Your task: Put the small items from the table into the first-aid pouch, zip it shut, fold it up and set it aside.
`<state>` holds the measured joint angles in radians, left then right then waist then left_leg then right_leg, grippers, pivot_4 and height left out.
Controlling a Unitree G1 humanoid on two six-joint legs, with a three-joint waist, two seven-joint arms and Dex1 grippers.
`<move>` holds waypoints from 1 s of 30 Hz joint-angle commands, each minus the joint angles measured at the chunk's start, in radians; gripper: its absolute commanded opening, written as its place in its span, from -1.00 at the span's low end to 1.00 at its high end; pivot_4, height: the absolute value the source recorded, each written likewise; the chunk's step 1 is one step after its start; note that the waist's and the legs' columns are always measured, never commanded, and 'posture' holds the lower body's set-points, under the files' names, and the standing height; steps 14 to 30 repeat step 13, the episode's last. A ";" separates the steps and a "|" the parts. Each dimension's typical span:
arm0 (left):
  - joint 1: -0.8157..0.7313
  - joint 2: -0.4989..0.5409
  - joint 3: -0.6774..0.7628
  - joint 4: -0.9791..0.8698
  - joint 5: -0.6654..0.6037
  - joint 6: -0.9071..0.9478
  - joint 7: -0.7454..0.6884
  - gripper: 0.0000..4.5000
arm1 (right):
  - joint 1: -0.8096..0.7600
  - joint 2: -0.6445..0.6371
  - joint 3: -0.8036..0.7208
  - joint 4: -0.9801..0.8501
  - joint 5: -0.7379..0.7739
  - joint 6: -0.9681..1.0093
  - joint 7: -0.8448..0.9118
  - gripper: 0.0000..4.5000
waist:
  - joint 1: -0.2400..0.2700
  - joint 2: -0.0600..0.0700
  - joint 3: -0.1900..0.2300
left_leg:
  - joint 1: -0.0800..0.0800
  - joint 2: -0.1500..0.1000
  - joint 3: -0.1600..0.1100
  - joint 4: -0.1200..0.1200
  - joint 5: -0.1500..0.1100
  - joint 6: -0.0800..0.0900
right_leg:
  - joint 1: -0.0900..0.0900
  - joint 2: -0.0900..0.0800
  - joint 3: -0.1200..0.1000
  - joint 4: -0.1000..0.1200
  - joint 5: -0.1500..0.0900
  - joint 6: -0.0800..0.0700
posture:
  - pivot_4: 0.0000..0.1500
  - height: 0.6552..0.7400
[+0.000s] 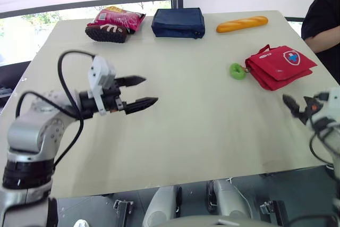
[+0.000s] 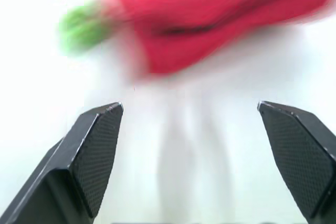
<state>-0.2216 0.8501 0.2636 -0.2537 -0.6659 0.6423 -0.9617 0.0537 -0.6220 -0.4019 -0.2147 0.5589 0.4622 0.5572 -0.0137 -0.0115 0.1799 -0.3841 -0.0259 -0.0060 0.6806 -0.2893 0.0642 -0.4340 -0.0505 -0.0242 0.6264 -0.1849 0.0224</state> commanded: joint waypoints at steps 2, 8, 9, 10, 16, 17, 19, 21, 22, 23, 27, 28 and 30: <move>0.182 -0.017 0.180 0.041 0.036 -0.131 -0.022 1.00 | 0.177 -0.055 -0.054 -0.132 0.039 -0.182 0.311 0.95 | -0.002 0.000 0.000 | 0.003 0.002 0.002 0.000 0.000 0.000 | 0.001 0.000 0.001 0.000 -0.001 0.001 | 1.00 0.99; 0.420 -0.037 0.288 0.068 0.059 -0.245 -0.100 1.00 | 0.230 -0.101 -0.101 -0.062 0.015 -0.329 0.468 0.95 | 0.011 -0.001 0.000 | 0.004 0.003 0.002 0.000 0.000 -0.001 | 0.002 -0.001 0.000 0.000 -0.003 -0.003 | 1.00 0.99; 0.430 -0.039 0.294 0.075 0.063 -0.255 -0.099 1.00 | 0.229 -0.107 -0.099 -0.051 0.008 -0.344 0.481 0.95 | 0.017 -0.002 -0.001 | 0.003 0.003 0.002 0.000 0.000 -0.001 | 0.002 -0.001 -0.001 0.000 -0.003 -0.003 | 1.00 0.99; 0.441 -0.041 0.299 0.083 0.062 -0.260 -0.103 1.00 | 0.225 -0.111 -0.096 -0.040 0.001 -0.358 0.492 0.95 | 0.027 -0.002 -0.001 | 0.003 0.003 0.001 0.000 0.000 -0.001 | 0.002 -0.001 -0.002 0.000 -0.003 -0.003 | 1.00 0.99; 0.470 -0.049 0.308 0.097 0.058 -0.297 -0.142 1.00 | 0.200 -0.106 -0.083 -0.020 -0.010 -0.380 0.493 0.95 | 0.033 -0.002 -0.001 | 0.003 0.002 0.001 0.001 0.000 -0.001 | 0.002 -0.002 -0.002 0.000 -0.003 -0.003 | 1.00 0.99; 0.470 -0.049 0.308 0.097 0.058 -0.297 -0.142 1.00 | 0.200 -0.106 -0.083 -0.020 -0.010 -0.380 0.493 0.95 | 0.033 -0.002 -0.001 | 0.003 0.002 0.001 0.001 0.000 -0.001 | 0.002 -0.002 -0.002 0.000 -0.003 -0.003 | 1.00 0.99; 0.470 -0.049 0.308 0.097 0.058 -0.297 -0.142 1.00 | 0.200 -0.106 -0.083 -0.020 -0.010 -0.380 0.493 0.95 | 0.033 -0.002 -0.001 | 0.003 0.002 0.001 0.001 0.000 -0.001 | 0.002 -0.002 -0.002 0.000 -0.003 -0.003 | 1.00 0.99; 0.470 -0.049 0.308 0.097 0.058 -0.297 -0.142 1.00 | 0.200 -0.106 -0.083 -0.020 -0.010 -0.380 0.493 0.95 | 0.033 -0.002 -0.001 | 0.003 0.002 0.001 0.001 0.000 -0.001 | 0.002 -0.002 -0.002 0.000 -0.003 -0.003 | 1.00 0.99; 0.470 -0.049 0.308 0.097 0.058 -0.297 -0.142 1.00 | 0.200 -0.106 -0.083 -0.020 -0.010 -0.380 0.493 0.95 | 0.033 -0.002 -0.001 | 0.003 0.002 0.001 0.001 0.000 -0.001 | 0.002 -0.002 -0.002 0.000 -0.003 -0.003 | 1.00 0.99; 0.470 -0.049 0.308 0.097 0.058 -0.297 -0.142 1.00 | 0.200 -0.106 -0.083 -0.020 -0.010 -0.380 0.493 0.95 | 0.033 -0.002 -0.001 | 0.003 0.002 0.001 0.001 0.000 -0.001 | 0.002 -0.002 -0.002 0.000 -0.003 -0.003 | 1.00 0.99; 0.470 -0.049 0.308 0.097 0.058 -0.297 -0.142 1.00 | 0.200 -0.106 -0.083 -0.020 -0.010 -0.380 0.493 0.95 | 0.033 -0.002 -0.001 | 0.003 0.002 0.001 0.001 0.000 -0.001 | 0.002 -0.002 -0.002 0.000 -0.003 -0.003 | 1.00 0.99; 0.470 -0.049 0.308 0.097 0.058 -0.297 -0.142 1.00 | 0.200 -0.106 -0.083 -0.020 -0.010 -0.380 0.493 0.95 | 0.033 -0.002 -0.001 | 0.003 0.002 0.001 0.001 0.000 -0.001 | 0.002 -0.002 -0.002 0.000 -0.003 -0.003 | 1.00 0.99; 0.470 -0.049 0.308 0.097 0.058 -0.297 -0.142 1.00 | 0.200 -0.106 -0.083 -0.020 -0.010 -0.380 0.493 0.95 | 0.033 -0.002 -0.001 | 0.003 0.002 0.001 0.001 0.000 -0.001 | 0.002 -0.002 -0.002 0.000 -0.003 -0.003 | 1.00 0.99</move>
